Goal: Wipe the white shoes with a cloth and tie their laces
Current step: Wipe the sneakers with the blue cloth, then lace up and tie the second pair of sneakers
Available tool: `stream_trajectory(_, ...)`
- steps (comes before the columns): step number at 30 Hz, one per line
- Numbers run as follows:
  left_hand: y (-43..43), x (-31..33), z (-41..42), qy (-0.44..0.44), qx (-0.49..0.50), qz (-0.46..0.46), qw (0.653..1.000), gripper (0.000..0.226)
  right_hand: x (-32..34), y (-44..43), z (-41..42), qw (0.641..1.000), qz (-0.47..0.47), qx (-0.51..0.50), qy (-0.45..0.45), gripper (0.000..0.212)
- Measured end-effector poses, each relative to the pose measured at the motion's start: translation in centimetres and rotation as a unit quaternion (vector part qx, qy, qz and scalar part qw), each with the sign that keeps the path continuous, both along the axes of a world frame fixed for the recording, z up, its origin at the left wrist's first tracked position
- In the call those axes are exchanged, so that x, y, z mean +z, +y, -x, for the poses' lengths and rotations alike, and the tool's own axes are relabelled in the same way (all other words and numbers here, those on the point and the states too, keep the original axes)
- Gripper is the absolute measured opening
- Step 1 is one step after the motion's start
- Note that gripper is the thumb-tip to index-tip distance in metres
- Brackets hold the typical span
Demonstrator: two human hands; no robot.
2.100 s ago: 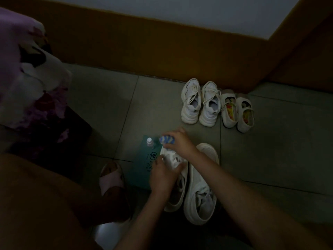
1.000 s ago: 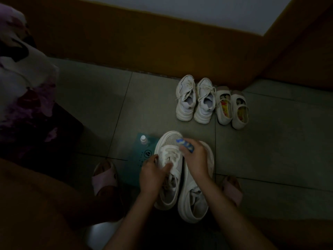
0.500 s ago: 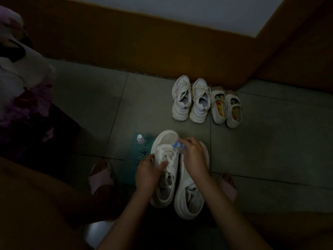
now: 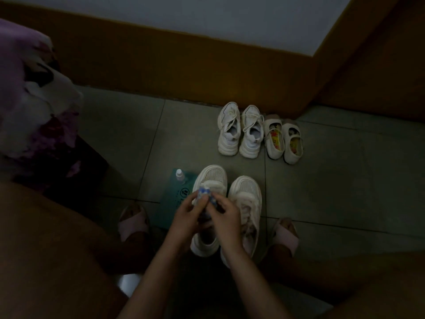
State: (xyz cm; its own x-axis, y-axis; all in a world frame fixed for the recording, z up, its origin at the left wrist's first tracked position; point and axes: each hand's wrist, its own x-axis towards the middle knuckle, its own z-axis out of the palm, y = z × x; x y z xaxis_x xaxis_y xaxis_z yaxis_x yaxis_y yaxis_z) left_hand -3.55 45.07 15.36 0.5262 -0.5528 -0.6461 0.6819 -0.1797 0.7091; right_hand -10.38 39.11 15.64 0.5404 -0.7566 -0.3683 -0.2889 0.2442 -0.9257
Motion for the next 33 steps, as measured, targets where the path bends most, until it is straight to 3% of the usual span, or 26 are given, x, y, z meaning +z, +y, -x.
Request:
stream_trajectory(4, 0.8, -0.6, -0.8, 0.022, 0.087, 0.012, 0.996, 0.009, 0.2, -0.5, 0.7, 0.993, -0.008, 0.12, 0.003, 0.028)
stream_trajectory(6, 1.6, -1.1, -1.7, 0.011, 0.121, -0.005, 0.993, 0.01, -0.8, -1.1, 2.2, 0.985, 0.089, 0.138, 0.057, 0.03)
stream_trajectory(8, 2.7, -1.7, -2.5, -0.025, 0.145, -0.031, 0.989, 0.013, -1.9, -1.6, 4.0, 0.934, 0.243, 0.224, 0.137, 0.029)
stream_trajectory(11, 3.6, -2.4, -3.0, -0.063, 0.15, -0.063, 0.985, 0.009, -3.1, -0.9, 5.9, 0.819, 0.352, 0.387, 0.236, 0.033)
stream_trajectory(13, 3.7, -2.5, -3.0, -0.063, 0.154, -0.063, 0.984, 0.016, -4.0, -0.2, 6.4, 0.784, 0.402, 0.41, 0.234, 0.026)
stream_trajectory(14, 3.6, -2.5, -2.9, -0.059, 0.155, -0.063, 0.984, 0.021, -4.3, 0.0, 6.5, 0.784, 0.419, 0.401, 0.223, 0.022)
stream_trajectory(19, 3.1, -2.0, -2.5, -0.066, 0.142, -0.054, 0.986, 0.014, -3.2, -0.4, 5.3, 0.883, 0.379, 0.253, 0.116, 0.012)
stream_trajectory(22, 2.9, -1.8, -2.0, -0.118, 0.123, -0.06, 0.983, 0.013, -1.6, -1.4, 3.8, 0.922, 0.334, 0.171, 0.097, 0.015)
stream_trajectory(26, 2.3, -1.0, -1.6, -0.233, 0.078, -0.075, 0.966, 0.012, -0.7, -2.5, 2.3, 0.942, 0.28, 0.169, 0.073, 0.011)
stream_trajectory(33, 1.9, 0.8, 0.1, -0.316, 0.037, -0.088, 0.944, 0.013, 0.3, -2.7, 1.0, 0.98, 0.171, 0.103, -0.016, 0.014)
